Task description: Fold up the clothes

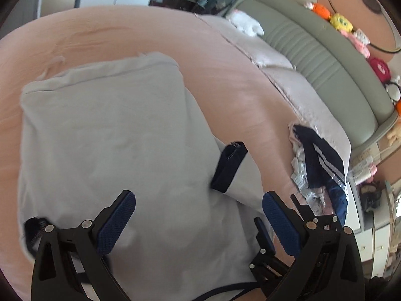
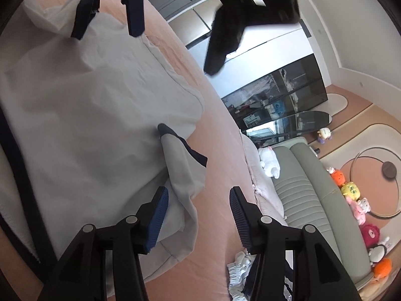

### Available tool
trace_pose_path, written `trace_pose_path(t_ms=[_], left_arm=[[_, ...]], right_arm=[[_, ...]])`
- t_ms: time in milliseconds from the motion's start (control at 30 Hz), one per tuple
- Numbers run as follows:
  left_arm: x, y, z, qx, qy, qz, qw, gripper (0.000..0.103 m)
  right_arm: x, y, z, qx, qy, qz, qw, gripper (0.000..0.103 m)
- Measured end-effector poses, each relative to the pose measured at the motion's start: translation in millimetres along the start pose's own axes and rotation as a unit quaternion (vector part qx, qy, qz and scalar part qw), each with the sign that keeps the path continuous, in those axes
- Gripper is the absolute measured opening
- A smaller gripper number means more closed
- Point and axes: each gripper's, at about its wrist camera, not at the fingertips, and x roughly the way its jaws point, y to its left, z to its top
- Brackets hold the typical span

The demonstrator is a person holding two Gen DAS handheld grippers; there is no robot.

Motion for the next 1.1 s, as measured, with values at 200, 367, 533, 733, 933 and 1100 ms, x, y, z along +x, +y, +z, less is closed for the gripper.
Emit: trace_pose_path(t_ms=[200,367,533,733,933,1100], left_arm=[[34.4,-13.6,3.9,-0.033,0.043,-0.040,0.9978,0.103],[48.3,-14.6,5.6,-0.083,0.063,-0.086,0.9908,0.103],[56.3,-5.3,7.9,-0.124,0.076,-0.095,0.9848,0.102],[46.0,-1.5,15.5,-0.154,0.053,-0.116,0.9797,0.099],[49.8,-4.2,15.3,-0.188,0.078,-0.187,0.9611,0.099],[62.1,-2.0,8.4,-0.207,0.098,-0.204,0.9519,0.099]], right_arm=[[7.7,-4.4,-6.9,0.032,0.018,-0.001,0.999,0.050],[12.0,-7.2,-6.9,0.044,0.020,-0.007,0.999,0.050],[17.1,-8.4,-7.1,0.055,0.028,0.001,0.998,0.050],[19.1,-5.9,-8.0,0.062,0.037,0.008,0.997,0.050],[20.1,-7.5,-8.4,0.079,0.044,0.014,0.996,0.050],[20.7,-10.7,-9.9,0.089,0.046,0.013,0.995,0.050]])
